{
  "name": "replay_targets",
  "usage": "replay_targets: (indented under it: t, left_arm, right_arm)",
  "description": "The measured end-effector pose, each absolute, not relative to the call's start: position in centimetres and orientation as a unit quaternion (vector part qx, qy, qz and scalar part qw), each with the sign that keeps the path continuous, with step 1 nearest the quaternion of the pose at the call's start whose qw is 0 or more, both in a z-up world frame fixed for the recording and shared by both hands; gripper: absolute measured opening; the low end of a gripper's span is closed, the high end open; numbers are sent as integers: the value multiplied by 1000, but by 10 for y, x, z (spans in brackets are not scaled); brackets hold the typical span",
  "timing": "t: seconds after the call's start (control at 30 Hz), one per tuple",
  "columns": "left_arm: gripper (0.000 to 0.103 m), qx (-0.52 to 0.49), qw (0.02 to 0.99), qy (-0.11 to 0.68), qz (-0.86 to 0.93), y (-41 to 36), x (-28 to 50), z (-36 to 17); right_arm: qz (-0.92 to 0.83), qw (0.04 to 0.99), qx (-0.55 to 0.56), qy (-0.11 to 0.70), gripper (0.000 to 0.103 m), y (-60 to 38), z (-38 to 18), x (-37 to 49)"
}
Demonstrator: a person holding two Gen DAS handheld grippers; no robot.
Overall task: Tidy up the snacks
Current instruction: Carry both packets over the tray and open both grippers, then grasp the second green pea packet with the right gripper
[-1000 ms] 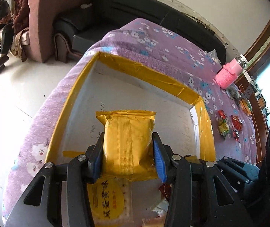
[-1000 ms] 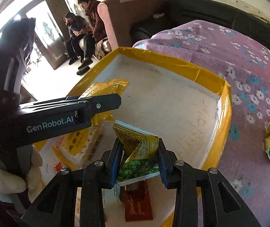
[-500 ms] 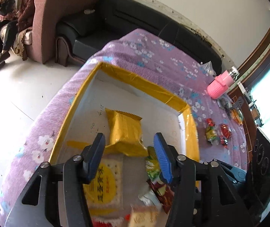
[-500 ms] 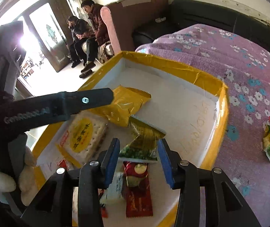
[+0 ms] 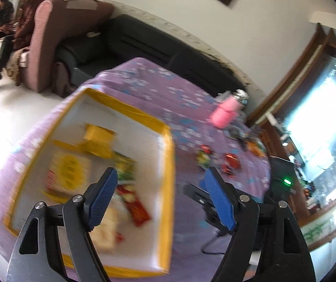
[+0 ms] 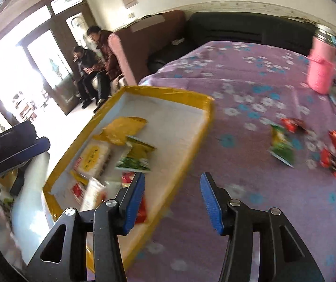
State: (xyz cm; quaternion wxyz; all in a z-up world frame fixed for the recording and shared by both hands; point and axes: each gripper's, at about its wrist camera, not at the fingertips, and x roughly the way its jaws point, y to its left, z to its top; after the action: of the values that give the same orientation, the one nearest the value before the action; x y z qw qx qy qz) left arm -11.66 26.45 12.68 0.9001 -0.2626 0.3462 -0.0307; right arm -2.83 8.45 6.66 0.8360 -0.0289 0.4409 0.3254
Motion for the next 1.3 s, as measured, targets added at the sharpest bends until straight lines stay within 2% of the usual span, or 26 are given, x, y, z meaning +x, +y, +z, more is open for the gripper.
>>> replay_targets:
  t: [0.4, 0.67, 0.97, 1.3]
  left_arm:
    - [77, -232, 887, 383, -110, 167, -117, 108]
    - [77, -213, 893, 388, -86, 160, -115, 92]
    - [77, -237, 885, 397, -58, 192, -115, 67]
    - [77, -237, 884, 400, -59, 195, -111, 61]
  right_arm:
    - [229, 864, 48, 445, 55, -51, 55, -1]
    - [174, 871, 86, 451, 55, -106, 41, 32]
    - [150, 878, 96, 444, 55, -111, 48, 75]
    - [202, 844, 108, 485, 55, -38, 21, 113]
